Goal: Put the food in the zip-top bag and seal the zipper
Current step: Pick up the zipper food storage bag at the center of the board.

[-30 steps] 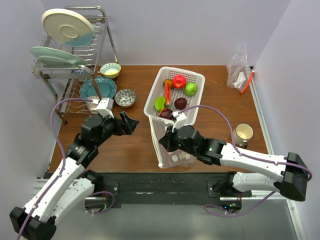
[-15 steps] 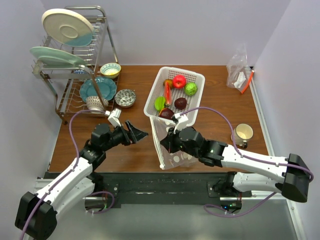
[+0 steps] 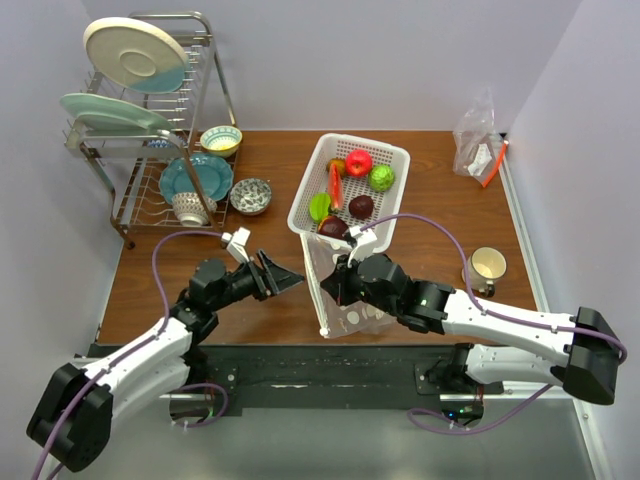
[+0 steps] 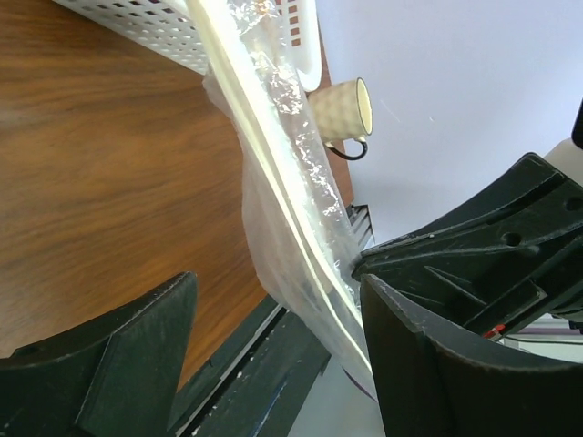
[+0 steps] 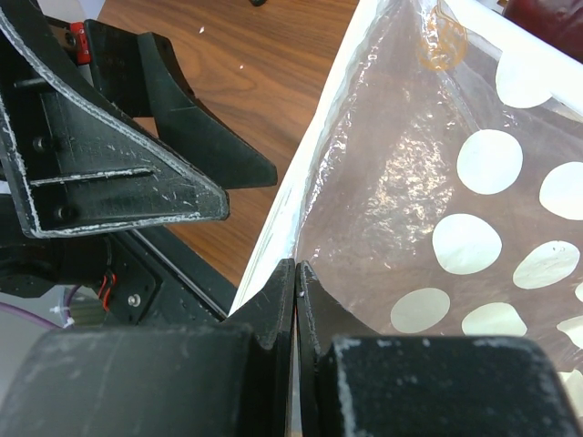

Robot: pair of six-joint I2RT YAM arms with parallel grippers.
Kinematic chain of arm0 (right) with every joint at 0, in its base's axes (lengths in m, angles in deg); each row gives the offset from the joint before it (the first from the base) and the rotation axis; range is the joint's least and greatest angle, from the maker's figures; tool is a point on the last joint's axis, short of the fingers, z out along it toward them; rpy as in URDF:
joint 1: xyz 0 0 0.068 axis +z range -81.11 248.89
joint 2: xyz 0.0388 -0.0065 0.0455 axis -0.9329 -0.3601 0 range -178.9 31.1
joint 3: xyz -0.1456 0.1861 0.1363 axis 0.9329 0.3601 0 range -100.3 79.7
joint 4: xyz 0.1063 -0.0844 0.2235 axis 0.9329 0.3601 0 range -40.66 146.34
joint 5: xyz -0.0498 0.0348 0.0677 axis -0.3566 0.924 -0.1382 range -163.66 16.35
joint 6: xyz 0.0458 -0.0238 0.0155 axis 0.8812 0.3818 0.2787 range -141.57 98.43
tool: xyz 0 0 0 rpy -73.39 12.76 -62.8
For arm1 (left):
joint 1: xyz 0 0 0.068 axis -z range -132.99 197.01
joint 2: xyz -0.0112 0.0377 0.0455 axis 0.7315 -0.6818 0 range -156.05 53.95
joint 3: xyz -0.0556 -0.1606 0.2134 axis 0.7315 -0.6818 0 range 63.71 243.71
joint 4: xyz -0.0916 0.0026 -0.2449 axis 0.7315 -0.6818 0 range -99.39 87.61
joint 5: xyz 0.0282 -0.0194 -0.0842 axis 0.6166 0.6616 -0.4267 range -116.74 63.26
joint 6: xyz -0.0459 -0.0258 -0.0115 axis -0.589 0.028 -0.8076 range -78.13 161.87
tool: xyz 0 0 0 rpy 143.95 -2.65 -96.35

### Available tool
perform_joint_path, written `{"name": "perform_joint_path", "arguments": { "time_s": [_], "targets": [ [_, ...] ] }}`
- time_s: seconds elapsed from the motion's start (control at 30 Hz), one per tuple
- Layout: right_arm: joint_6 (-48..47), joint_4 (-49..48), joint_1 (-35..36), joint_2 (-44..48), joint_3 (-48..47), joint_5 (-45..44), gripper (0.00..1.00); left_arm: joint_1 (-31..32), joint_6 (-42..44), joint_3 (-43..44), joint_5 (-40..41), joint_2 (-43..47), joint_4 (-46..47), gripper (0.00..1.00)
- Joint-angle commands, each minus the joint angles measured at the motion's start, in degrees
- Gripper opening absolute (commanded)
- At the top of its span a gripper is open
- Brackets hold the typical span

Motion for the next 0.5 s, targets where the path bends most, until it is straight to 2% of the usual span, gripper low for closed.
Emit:
{"name": "perform_joint_path", "arguments": {
  "time_s": [0.0,0.13,0.23,0.27,0.3,0.47],
  "targets": [
    [0.52,-2.85,-0.22,-0.06,-0.07,-0.33,0.00,1.11,-1.77,0.16,-0.91,-2.02,6.55,0.75],
    [0.52,-2.85,-0.14,-0.14,-0.07,-0.06,0.00,2.52,-2.38,0.25,-0.56,-4.83,9.09,0.68],
    [0.61,-2.85,-0.23,0.03,0.01,-0.15,0.00,4.01,-2.56,0.34,-0.04,-6.94,11.29,0.53],
    [0.61,-2.85,-0.23,0.03,0.01,-0.24,0.00,4.45,-2.65,0.34,0.23,-7.55,12.17,0.44],
    [0.52,-2.93,-0.23,0.12,0.01,-0.15,0.00,4.63,-2.65,0.34,0.40,-7.56,12.44,0.40],
    [0.61,-2.85,-0.23,0.12,0.01,0.38,0.00,5.15,-2.91,0.69,1.37,-8.00,13.40,0.34]
  ]
}}
